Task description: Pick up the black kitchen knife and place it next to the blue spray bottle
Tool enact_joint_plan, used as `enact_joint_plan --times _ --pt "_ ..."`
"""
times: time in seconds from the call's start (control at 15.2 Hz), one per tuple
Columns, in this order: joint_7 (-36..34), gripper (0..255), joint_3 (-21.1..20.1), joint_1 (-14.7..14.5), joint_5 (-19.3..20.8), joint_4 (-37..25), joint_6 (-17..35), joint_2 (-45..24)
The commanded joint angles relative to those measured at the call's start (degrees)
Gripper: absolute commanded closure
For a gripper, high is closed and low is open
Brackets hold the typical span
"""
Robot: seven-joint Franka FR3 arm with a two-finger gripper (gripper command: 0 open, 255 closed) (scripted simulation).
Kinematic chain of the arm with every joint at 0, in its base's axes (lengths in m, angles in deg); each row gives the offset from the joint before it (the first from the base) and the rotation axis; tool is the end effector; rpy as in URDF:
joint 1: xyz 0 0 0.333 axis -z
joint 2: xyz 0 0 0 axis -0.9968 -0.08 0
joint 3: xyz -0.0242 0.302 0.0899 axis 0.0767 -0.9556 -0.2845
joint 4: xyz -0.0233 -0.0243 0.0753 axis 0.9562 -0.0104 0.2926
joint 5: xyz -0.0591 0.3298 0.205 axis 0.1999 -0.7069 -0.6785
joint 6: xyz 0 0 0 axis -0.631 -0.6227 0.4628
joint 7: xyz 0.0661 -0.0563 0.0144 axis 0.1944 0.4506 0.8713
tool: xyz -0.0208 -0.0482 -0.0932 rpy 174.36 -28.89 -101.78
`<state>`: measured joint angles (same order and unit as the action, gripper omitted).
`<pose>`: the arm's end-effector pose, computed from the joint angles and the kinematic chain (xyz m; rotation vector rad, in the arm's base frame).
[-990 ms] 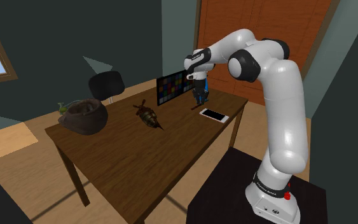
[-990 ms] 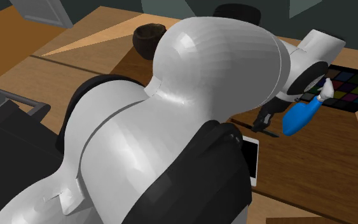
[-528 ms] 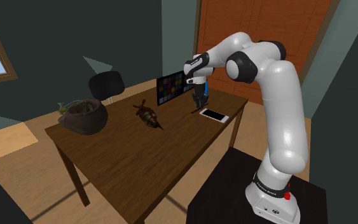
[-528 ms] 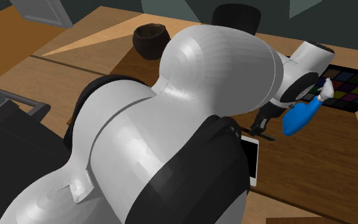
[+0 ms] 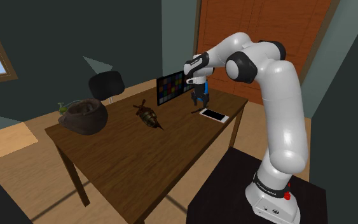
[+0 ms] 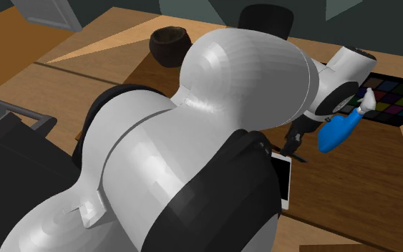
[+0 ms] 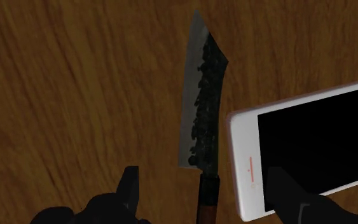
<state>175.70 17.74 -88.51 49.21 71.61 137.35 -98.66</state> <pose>0.5548 -0.2921 0.3485 -2.2882 -1.8694 0.1423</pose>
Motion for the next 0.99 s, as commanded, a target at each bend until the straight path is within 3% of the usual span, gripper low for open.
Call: enact_joint_plan --times 0.0,0.13,0.4,0.92 --pt "0.0 0 0.0 0.0 0.0 0.0 0.0 0.0" --pt "0.0 0 0.0 0.0 0.0 0.0 0.0 0.0" --pt "-0.7 0 0.5 0.5 0.9 -6.5 -7.0 0.7" --pt "-0.7 0 0.5 0.5 0.9 -6.5 -7.0 0.7"
